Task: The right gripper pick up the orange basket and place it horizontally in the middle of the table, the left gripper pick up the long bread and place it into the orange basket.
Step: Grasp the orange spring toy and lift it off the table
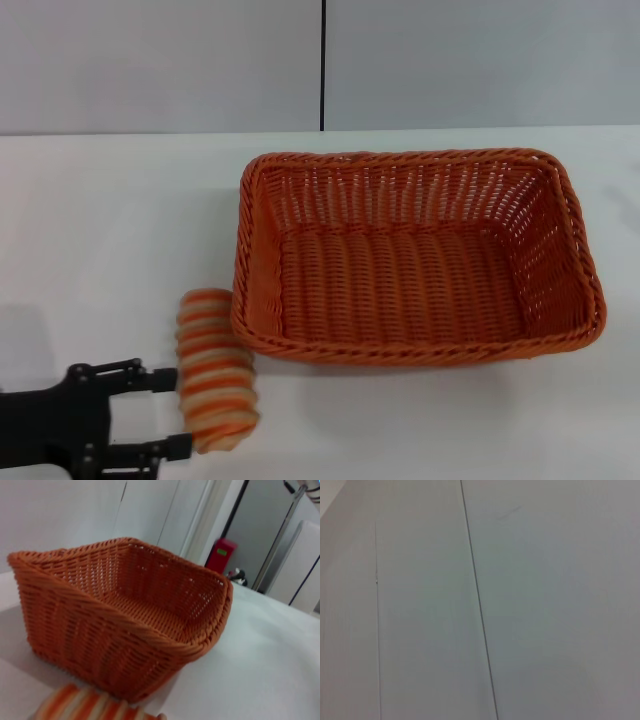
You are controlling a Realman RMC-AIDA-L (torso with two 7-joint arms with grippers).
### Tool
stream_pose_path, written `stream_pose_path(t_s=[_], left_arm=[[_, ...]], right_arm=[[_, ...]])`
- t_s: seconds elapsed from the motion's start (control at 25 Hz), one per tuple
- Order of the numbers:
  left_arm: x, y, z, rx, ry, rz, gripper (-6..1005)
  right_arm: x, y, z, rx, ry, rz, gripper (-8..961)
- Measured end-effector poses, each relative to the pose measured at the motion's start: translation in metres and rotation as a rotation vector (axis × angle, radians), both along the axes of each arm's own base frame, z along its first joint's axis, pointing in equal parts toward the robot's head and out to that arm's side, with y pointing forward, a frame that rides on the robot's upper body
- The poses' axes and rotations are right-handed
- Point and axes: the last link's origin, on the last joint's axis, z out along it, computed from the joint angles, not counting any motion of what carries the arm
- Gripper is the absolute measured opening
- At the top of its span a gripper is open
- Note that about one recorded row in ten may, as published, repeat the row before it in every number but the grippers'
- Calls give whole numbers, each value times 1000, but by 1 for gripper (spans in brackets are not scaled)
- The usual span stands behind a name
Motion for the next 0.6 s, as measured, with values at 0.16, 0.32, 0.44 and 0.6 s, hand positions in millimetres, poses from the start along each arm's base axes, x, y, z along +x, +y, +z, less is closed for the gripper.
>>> stream_pose_path(t_s=[0.16, 0.32, 0.44, 0.6], left_arm=[[1, 0, -20, 9, -53, -4, 687], [0, 1, -36, 41, -70, -8, 674], [-1, 0, -42, 56, -77, -4, 641], [-3, 0, -50, 114, -82, -12, 538]], right_arm=[[0, 0, -1, -3, -2, 1, 577], [1, -1, -2, -6, -1, -2, 577], [3, -2, -3, -12, 6, -3, 577], [4, -3, -4, -15, 12, -3, 577]])
